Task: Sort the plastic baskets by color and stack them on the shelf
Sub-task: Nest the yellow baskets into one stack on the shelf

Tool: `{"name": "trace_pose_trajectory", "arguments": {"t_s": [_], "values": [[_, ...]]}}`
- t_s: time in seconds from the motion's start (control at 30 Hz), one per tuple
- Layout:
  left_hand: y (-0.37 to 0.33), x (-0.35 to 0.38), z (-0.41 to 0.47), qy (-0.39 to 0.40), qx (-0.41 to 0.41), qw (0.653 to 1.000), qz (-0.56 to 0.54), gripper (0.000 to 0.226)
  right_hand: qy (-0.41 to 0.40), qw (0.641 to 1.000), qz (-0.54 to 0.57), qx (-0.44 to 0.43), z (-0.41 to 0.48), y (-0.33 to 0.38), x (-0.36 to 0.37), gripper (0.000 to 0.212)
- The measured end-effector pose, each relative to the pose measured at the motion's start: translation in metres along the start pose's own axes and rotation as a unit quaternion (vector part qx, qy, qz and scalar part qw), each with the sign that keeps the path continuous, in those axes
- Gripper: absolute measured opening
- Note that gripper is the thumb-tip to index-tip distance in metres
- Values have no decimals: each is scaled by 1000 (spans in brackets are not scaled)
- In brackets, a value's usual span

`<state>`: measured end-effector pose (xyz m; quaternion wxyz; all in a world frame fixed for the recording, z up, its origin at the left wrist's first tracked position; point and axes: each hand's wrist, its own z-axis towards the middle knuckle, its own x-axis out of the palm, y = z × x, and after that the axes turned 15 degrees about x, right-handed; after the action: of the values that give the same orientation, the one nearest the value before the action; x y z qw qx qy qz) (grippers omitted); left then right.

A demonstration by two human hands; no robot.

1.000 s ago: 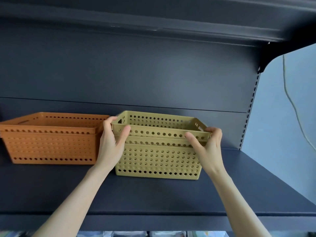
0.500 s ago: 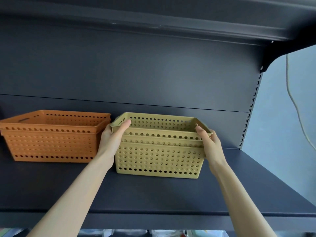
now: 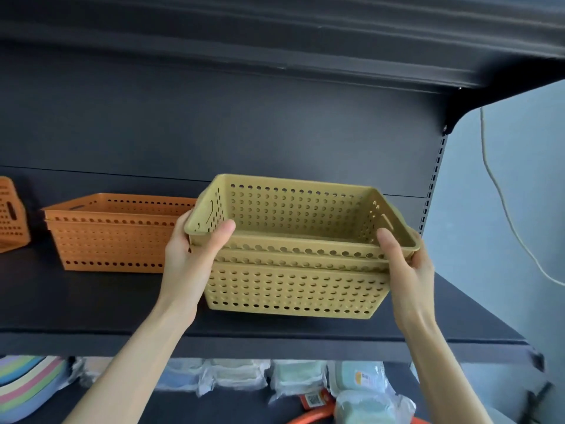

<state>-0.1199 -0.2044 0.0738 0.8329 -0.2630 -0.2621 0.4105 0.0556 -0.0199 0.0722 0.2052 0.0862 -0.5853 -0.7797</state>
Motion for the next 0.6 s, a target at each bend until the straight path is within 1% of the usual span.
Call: {"name": "trace_pose_trajectory", "arguments": {"t_s": [0.07,0.13,0.23,0.33,0.4,0.47,0.6], "values": [[-16,-19,-11,16,17,1000,3,63,2,1000,-8,-19,-25,13,2,51],[-33,-44,-22,27,33,999,6,67,4,999,-10,-32,-54,23,11,60],[-59,-90,-40,26,47,999,12,62,6,999,-9,-34,-102,28,34,67],[-81,-145,-57,6,40,999,30,58,18,1000,4,-23,-150,23,70,65],[-95,-183,-66,-8,30,998,47,51,32,999,7,-13,-178,19,98,64],[-107,-221,-71,-31,20,997,62,46,57,998,7,0,-203,18,126,67],[-126,-287,-68,-64,19,994,85,51,102,994,20,10,-236,20,185,65]]}}
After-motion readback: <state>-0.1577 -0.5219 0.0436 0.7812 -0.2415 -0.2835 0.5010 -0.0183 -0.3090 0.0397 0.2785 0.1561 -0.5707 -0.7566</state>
